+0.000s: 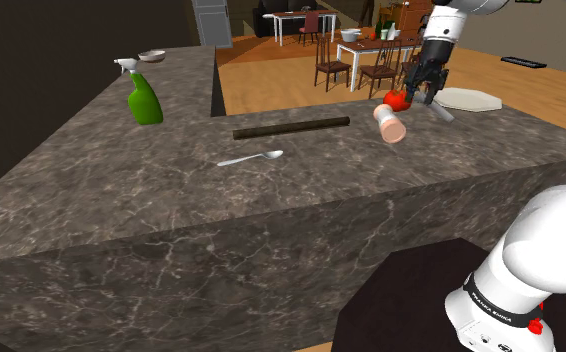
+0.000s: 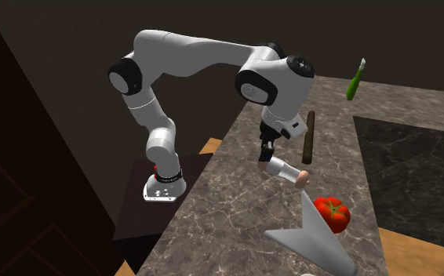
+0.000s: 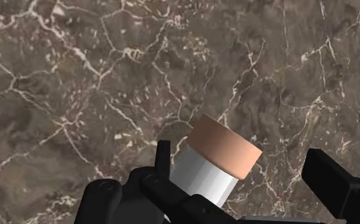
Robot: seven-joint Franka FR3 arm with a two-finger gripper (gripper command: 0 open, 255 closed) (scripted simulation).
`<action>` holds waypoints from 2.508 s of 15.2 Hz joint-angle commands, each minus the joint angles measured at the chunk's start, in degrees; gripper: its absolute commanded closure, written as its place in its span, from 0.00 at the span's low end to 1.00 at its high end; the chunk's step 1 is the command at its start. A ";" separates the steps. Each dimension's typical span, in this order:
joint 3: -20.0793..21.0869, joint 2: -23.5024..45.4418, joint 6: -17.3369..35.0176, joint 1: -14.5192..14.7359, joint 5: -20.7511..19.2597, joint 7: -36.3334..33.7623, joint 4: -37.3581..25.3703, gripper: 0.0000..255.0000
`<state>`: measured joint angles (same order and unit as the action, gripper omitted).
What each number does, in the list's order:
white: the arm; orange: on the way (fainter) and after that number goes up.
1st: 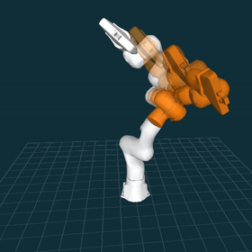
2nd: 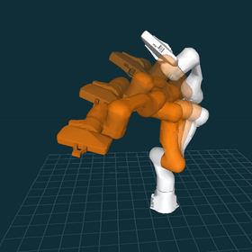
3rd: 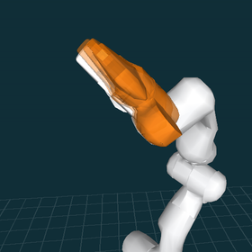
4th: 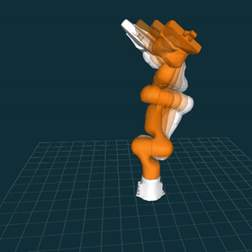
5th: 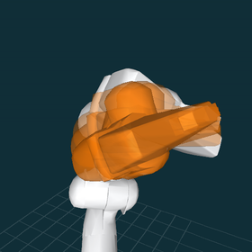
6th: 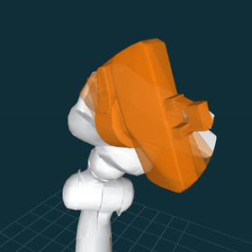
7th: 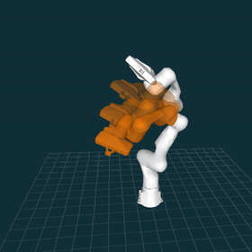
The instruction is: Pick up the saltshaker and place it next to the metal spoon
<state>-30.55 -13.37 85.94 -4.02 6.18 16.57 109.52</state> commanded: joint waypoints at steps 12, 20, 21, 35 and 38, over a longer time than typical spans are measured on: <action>2.04 13.46 14.04 0.49 1.66 -19.76 -1.17 0.00; 2.16 13.41 16.03 0.61 1.72 -19.72 0.85 0.00; 2.16 13.41 16.03 0.61 1.72 -19.72 0.85 0.00; 2.17 13.12 14.56 0.62 1.54 -20.00 -0.39 1.00; 2.18 12.81 12.33 0.63 1.35 -20.37 -2.37 1.00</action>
<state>-28.36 -0.42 98.88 -3.38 7.61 -3.72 107.63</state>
